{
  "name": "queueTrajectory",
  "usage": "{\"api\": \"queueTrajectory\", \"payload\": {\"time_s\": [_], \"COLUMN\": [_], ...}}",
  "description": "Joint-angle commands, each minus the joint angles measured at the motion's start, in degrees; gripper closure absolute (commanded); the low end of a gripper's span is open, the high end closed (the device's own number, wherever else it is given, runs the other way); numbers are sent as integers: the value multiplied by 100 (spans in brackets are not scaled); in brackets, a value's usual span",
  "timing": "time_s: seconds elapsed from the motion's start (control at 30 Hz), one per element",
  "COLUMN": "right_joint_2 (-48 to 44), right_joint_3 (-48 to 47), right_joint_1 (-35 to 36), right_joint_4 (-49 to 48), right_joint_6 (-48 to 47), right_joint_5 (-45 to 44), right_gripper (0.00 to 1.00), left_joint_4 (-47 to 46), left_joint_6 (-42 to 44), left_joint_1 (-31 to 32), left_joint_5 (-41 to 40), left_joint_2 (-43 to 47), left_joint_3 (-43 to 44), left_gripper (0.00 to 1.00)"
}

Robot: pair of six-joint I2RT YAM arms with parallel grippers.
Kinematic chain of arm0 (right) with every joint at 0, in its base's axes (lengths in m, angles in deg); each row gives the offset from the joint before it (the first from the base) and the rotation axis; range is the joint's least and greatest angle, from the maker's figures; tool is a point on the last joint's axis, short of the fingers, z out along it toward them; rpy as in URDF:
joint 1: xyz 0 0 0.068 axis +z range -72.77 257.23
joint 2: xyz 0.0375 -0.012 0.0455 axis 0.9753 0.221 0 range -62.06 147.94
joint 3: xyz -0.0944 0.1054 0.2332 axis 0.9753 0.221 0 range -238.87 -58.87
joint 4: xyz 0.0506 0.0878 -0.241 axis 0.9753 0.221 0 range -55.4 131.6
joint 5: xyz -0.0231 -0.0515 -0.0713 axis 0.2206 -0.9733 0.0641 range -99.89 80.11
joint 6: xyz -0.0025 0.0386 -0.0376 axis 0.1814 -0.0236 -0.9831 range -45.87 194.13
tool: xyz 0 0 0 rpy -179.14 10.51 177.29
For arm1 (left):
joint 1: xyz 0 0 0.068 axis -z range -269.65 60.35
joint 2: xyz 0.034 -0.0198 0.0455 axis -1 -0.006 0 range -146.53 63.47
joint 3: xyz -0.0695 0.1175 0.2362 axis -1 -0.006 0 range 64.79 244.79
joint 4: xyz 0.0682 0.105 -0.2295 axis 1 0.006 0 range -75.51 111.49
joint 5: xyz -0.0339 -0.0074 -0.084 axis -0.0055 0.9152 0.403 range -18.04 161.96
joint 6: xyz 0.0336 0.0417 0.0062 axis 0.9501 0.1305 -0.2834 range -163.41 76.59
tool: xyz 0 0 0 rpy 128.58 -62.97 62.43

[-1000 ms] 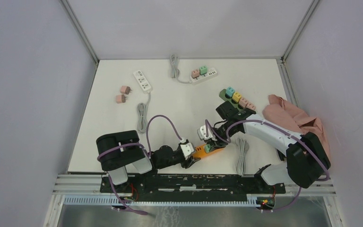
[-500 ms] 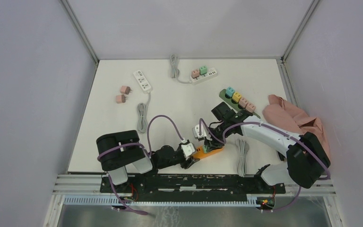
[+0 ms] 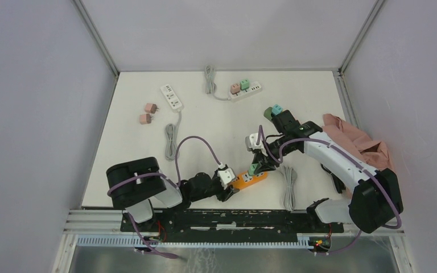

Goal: Pull the plug off the socket
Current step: Remove the plug from the socket.

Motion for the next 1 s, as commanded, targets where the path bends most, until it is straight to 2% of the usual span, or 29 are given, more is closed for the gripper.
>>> {"api": "queueTrajectory", "payload": {"time_s": [0.0,0.03,0.13,0.27,0.37,0.67,0.97], "right_joint_2": [57,58,64,135,211,466,828], "right_joint_3": [-291,-293,-268,-244,-232,-158,-291], "right_joint_1": [-63,-76,-197,-417,-580,-944,-1089], "right_joint_4": [440,396,27,-688,-1097,-2061,-2039], "right_joint_6": [-199,-124,550,1902,2713,4630,5068], "right_joint_5": [562,604,939,1250,1324,1568,1796], "right_gripper": [100,100,100,100,100,100,100], "left_joint_4": [487,505,749,1582,2288,3329,4016], "left_joint_6": [-165,-178,-295,-557,-716,-1168,-1681], "left_joint_1": [-49,-53,-60,-68,-78,-147,-423], "left_joint_5": [-281,-283,-326,-481,-644,-673,-275], "left_joint_2": [324,365,604,1299,1837,3164,3698], "left_joint_3": [211,208,237,380,535,760,1172], "left_gripper": [85,84,70,36,18,4,2]}}
